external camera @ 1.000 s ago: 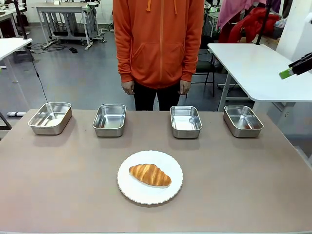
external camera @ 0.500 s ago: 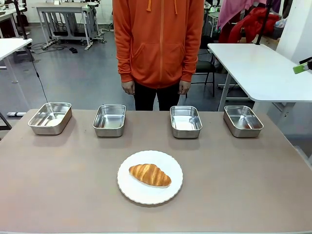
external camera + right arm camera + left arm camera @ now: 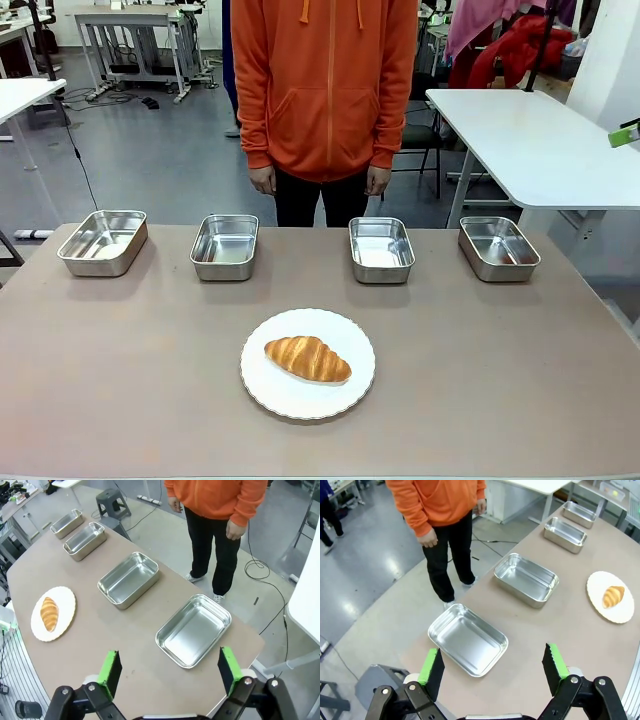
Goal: Place the bread in the container.
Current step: Place the Butter Roll into the Airtight Container indicated by the human.
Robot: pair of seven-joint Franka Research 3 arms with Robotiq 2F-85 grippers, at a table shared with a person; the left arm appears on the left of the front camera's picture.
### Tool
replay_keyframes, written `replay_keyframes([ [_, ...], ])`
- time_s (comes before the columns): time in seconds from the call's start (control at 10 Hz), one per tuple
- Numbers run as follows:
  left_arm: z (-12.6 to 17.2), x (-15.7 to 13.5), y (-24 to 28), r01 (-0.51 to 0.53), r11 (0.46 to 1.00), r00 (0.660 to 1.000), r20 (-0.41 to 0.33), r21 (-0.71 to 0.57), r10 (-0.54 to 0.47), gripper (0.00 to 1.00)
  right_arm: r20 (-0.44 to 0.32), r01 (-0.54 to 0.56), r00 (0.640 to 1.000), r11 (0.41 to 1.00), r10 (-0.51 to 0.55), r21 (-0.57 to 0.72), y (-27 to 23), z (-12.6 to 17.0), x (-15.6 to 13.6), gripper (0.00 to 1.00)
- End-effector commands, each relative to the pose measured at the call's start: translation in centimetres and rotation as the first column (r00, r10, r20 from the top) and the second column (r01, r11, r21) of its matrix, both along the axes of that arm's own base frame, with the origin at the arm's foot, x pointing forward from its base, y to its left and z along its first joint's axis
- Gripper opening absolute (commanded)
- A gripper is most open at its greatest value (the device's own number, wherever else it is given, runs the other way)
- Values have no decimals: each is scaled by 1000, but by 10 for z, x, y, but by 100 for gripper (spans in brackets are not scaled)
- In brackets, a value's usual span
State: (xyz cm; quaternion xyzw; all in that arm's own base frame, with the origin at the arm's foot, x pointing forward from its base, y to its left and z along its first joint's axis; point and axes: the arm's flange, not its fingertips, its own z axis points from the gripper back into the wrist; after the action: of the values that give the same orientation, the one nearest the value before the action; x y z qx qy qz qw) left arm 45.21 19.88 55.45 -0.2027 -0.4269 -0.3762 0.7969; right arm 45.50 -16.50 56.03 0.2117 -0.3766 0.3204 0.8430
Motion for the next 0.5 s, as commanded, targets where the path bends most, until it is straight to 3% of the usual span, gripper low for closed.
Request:
replay_keyframes([
  [0.0, 0, -1, 2, 1, 1000, 1000, 1, -2, -1, 100, 6, -4, 1000, 1000, 4, 1, -2, 1, -1, 100],
  [0.4, 0, -1, 2, 1, 1000, 1000, 1, -2, -1, 100, 6, -4, 1000, 1000, 4, 1, -2, 1, -1, 100],
])
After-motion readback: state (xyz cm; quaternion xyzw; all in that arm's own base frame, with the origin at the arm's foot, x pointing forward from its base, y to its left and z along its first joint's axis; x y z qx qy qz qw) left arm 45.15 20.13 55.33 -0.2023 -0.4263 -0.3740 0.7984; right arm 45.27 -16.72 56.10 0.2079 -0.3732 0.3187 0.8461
